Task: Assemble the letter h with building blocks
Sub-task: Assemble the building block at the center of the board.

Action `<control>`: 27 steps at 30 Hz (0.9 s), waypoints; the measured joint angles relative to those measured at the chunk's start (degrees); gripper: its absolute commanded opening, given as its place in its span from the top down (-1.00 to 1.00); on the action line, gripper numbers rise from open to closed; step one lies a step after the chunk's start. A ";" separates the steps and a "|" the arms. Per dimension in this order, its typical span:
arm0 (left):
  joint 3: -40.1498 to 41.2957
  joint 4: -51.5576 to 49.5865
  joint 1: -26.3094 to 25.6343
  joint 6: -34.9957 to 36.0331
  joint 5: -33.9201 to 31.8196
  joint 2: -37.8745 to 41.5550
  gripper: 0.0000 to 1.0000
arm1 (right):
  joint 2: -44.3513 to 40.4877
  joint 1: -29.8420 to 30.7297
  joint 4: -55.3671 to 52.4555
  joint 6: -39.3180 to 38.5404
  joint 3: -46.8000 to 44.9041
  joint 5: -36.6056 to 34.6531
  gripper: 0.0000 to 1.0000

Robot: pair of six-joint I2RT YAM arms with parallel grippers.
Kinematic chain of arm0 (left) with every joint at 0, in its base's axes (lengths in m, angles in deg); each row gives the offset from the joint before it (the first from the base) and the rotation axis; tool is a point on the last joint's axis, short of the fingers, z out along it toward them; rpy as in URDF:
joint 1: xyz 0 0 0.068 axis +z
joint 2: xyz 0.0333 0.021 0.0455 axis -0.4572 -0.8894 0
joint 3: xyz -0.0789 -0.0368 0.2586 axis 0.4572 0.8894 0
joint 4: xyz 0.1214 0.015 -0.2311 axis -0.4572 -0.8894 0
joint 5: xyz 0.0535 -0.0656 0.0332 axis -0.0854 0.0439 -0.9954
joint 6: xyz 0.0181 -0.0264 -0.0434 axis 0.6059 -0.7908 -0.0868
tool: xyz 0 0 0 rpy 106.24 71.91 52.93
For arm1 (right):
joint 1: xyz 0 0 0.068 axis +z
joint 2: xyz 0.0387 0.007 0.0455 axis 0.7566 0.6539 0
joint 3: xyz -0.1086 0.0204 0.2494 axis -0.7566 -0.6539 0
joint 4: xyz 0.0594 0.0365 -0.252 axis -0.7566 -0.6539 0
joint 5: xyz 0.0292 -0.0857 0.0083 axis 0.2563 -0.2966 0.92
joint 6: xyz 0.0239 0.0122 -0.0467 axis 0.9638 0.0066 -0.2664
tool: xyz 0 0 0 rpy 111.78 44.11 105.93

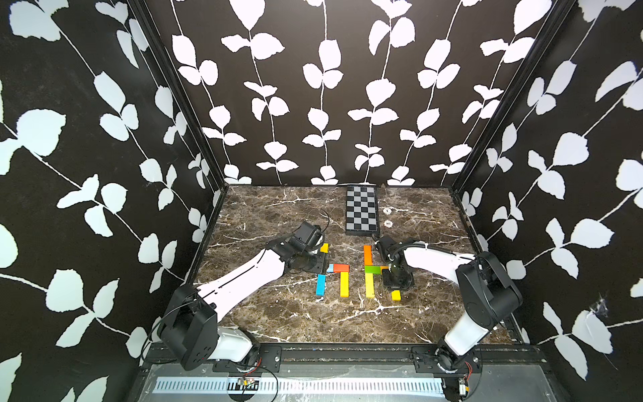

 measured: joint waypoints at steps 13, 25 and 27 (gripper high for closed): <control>0.04 0.02 0.00 0.00 0.02 0.00 -0.29 | 0.57 -0.07 0.04 0.24 0.46 -0.13 0.03; 0.00 -0.13 0.00 0.04 0.00 0.28 -0.30 | -4.81 -0.11 -0.98 0.55 2.01 1.42 -0.44; -0.37 -0.74 0.00 0.33 -0.46 0.61 -0.32 | -7.45 -0.11 -1.64 0.55 3.23 1.42 -0.59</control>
